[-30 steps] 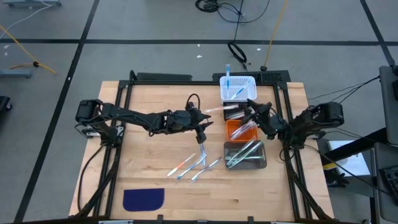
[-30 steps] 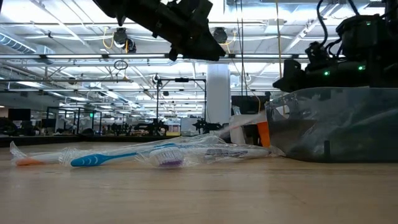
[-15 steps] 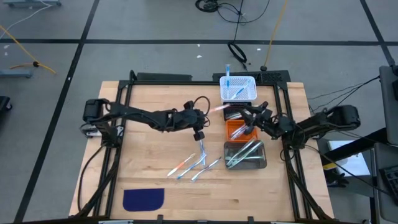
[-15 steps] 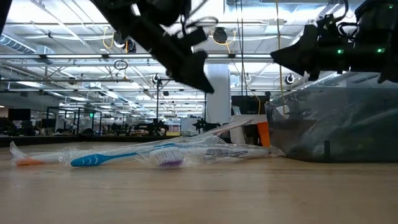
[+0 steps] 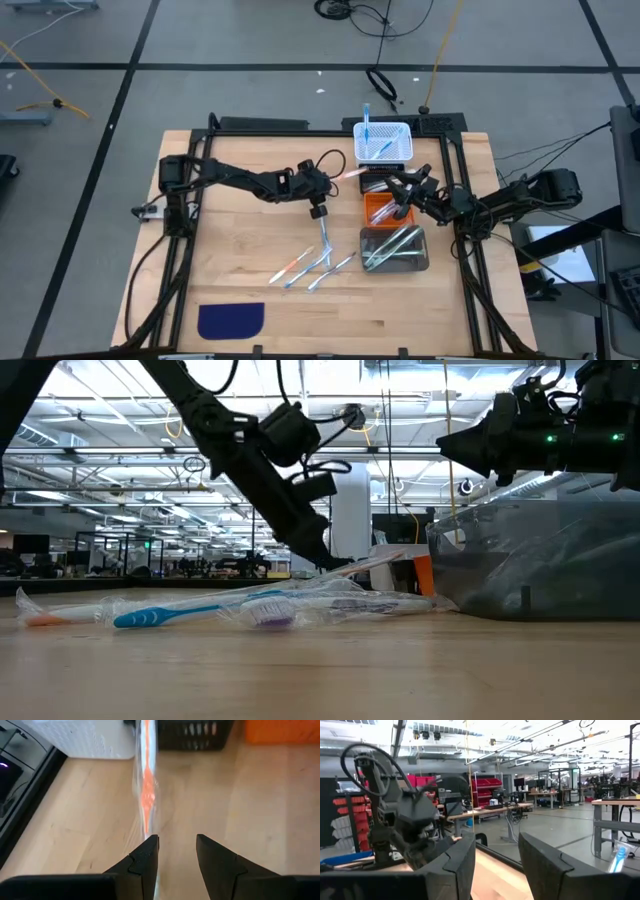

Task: Pick & Place Toothbrushes
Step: Put the orange toothbrush into the black bin

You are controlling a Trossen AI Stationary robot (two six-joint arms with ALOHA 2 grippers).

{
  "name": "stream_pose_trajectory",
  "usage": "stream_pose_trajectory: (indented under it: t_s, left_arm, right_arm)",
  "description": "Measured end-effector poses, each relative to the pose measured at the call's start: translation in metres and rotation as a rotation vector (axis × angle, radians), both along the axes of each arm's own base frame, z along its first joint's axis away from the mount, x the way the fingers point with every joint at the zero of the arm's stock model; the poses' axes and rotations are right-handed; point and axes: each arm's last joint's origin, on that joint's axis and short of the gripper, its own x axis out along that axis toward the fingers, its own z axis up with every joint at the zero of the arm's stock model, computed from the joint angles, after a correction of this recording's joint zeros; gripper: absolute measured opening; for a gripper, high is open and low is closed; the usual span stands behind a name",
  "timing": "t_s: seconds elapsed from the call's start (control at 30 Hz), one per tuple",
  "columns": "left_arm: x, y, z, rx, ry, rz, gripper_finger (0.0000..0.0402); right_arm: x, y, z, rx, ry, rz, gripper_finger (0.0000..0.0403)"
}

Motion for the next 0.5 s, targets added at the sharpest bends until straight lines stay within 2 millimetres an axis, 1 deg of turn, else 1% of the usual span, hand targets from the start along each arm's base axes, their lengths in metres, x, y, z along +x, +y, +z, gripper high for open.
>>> stream_pose_trajectory:
  t_s: [0.1,0.27,0.33,0.43,0.5]
  left_arm:
    - [0.0,0.005,-0.005,0.021,0.018,0.0,0.0136]
    - [0.0,0.009,0.0,0.095,0.013,0.051,0.0136]
    - [-0.001,0.011,0.0,0.083,0.009,0.044,0.0136]
    - [-0.003,0.016,-0.005,0.01,0.017,0.001,0.0136]
    - [-0.002,0.018,-0.007,0.016,0.018,0.009,0.0136]
  right_arm:
    - [0.0,0.0,0.0,0.0,-0.003,0.0,0.0141]
    - [0.0,0.0,0.0,0.002,-0.004,0.001,0.0141]
    - [0.0,0.0,0.0,0.003,-0.004,0.001,0.0141]
    - [0.0,0.0,0.0,0.003,-0.004,0.001,0.0141]
    - [0.0,0.0,0.0,0.005,-0.005,0.002,0.0141]
